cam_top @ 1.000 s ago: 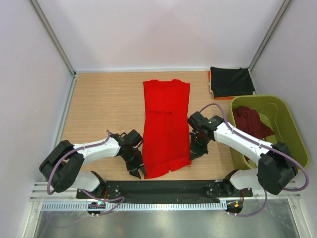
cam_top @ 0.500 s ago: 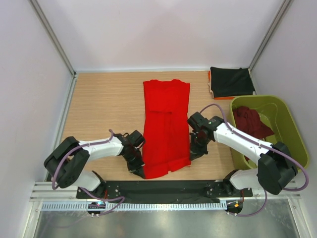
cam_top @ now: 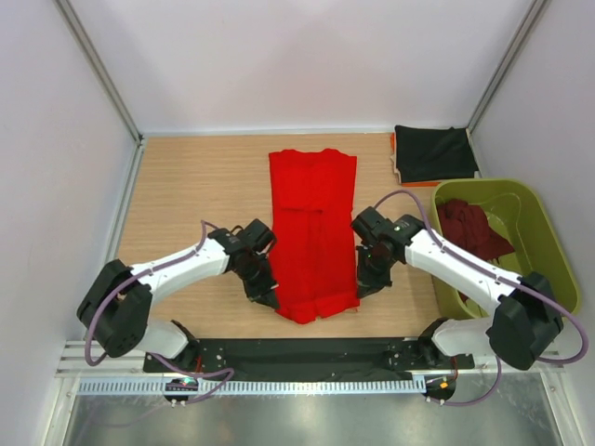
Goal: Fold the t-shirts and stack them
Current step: Fold the tshirt
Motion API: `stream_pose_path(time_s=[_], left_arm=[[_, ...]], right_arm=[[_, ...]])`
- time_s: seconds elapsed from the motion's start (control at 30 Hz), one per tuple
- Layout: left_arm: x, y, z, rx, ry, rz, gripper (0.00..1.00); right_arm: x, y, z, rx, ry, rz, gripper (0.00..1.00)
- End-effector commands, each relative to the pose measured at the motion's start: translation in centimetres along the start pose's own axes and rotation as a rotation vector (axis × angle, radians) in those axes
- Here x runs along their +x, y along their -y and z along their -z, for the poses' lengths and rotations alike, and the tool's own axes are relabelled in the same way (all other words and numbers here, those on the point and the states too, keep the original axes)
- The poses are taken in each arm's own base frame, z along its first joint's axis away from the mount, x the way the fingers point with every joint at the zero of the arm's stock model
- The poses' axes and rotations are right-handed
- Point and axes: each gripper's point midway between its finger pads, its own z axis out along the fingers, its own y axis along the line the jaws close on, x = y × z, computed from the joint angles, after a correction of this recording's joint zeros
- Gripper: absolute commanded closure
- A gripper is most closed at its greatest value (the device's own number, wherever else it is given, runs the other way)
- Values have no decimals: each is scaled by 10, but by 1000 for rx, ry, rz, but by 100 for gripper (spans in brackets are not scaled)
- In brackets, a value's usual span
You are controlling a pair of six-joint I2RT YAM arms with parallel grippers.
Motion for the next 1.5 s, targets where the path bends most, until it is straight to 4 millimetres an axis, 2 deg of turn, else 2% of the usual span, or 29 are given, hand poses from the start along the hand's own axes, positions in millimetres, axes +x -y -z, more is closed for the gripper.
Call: stream_pose_path(time_s=[0.0, 0.07, 0.13, 0.2, 0.23, 0.27, 0.3, 0.33, 0.37, 0.4, 0.47, 0.53, 0.57, 0.6, 0.63, 0.67, 0.7, 0.73, 0.77, 0.8, 0.83, 0.87, 0.9, 1.07, 1.17, 1.2, 1.27, 1.47], left_arm=[[-12, 7, 17, 30, 18, 27, 100], [-21, 14, 24, 48, 33, 16, 100], [-35, 13, 29, 45, 40, 28, 100], [-53, 26, 40, 79, 72, 31, 100], [-68, 27, 42, 90, 83, 53, 100], [-80, 38, 50, 118, 103, 52, 100], [-90, 42, 54, 130, 114, 53, 100], [-108, 42, 52, 125, 121, 74, 100], [-122, 55, 63, 155, 151, 58, 100], [-133, 59, 66, 164, 163, 56, 100], [-157, 61, 59, 148, 156, 65, 100], [-180, 77, 68, 179, 186, 61, 100], [-193, 77, 61, 178, 184, 76, 100], [-205, 87, 68, 198, 213, 66, 100], [-212, 90, 69, 201, 224, 68, 100], [-222, 88, 60, 189, 212, 77, 100], [-231, 100, 68, 213, 238, 58, 100], [-237, 101, 67, 212, 236, 59, 100], [-242, 107, 69, 225, 240, 50, 100], [-250, 104, 62, 211, 233, 60, 100], [-258, 111, 70, 226, 258, 49, 100], [-264, 111, 71, 223, 266, 51, 100], [-271, 101, 64, 179, 264, 82, 100], [-296, 101, 76, 191, 317, 107, 100], [-304, 100, 76, 191, 325, 113, 100], [-306, 99, 74, 191, 325, 115, 100], [-310, 96, 67, 187, 308, 126, 100], [-326, 100, 56, 201, 295, 127, 100]], right_arm=[[-15, -10, 16, 2, 49, 21, 99], [-24, -11, 17, 32, 61, 38, 99], [-37, -20, 24, 24, 89, 50, 99], [-53, -27, 25, 25, 101, 56, 99], [-59, -28, 26, 26, 101, 56, 99], [-68, -25, 21, 40, 85, 40, 99], [-78, -32, 25, 15, 98, 61, 99], [-87, -33, 27, 5, 101, 58, 99], [-98, -31, 28, 1, 108, 40, 99], [-111, -36, 28, -10, 114, 51, 99], [-130, -33, 27, -9, 116, 33, 99], [-151, -37, 23, 2, 111, 51, 99], [-166, -42, 30, -12, 138, 50, 99], [-174, -41, 21, -12, 116, 46, 99], [-182, -42, 20, -22, 121, 41, 99], [-192, -46, 23, -37, 130, 35, 99], [-199, -44, 22, -44, 128, 21, 99], [-203, -42, 14, -38, 108, 16, 99], [-212, -45, 17, -49, 124, 15, 99], [-217, -45, 16, -52, 126, 14, 99], [-221, -43, 9, -48, 111, 6, 99], [-227, -45, 12, -56, 119, 11, 99], [-231, -45, 11, -58, 118, 8, 99], [-255, -40, 10, -62, 127, -25, 99], [-267, -37, 13, -73, 140, -31, 99], [-270, -36, 8, -74, 129, -39, 99], [-278, -35, 11, -85, 142, -49, 99], [-293, -35, -10, -92, 117, -67, 99]])
